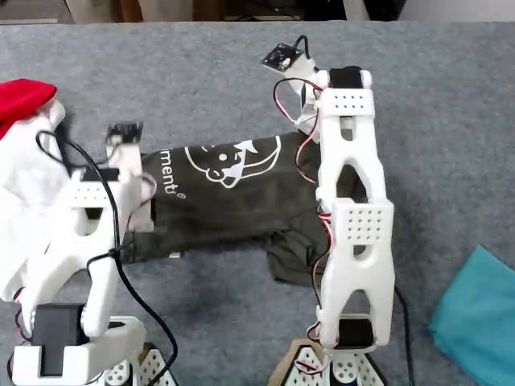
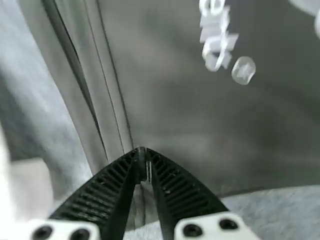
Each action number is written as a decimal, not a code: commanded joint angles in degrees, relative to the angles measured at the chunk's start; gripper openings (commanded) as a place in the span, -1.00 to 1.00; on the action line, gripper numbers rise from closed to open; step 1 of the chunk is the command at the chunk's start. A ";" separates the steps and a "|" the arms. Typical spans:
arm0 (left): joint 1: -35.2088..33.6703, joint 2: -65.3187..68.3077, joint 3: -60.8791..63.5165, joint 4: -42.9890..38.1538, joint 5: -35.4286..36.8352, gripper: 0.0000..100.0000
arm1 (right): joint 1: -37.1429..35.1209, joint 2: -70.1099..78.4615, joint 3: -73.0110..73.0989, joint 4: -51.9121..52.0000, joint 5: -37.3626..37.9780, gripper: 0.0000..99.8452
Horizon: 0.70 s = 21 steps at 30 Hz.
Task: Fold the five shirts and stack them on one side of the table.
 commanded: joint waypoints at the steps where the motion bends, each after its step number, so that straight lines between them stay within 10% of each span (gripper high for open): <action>1: -0.53 0.92 2.55 -1.49 -0.09 -0.96 | -0.75 2.07 -5.23 1.49 -0.18 -0.99; 21: -6.24 8.22 2.29 -0.62 -3.69 -0.96 | 1.36 11.74 -13.93 3.69 -0.35 -0.99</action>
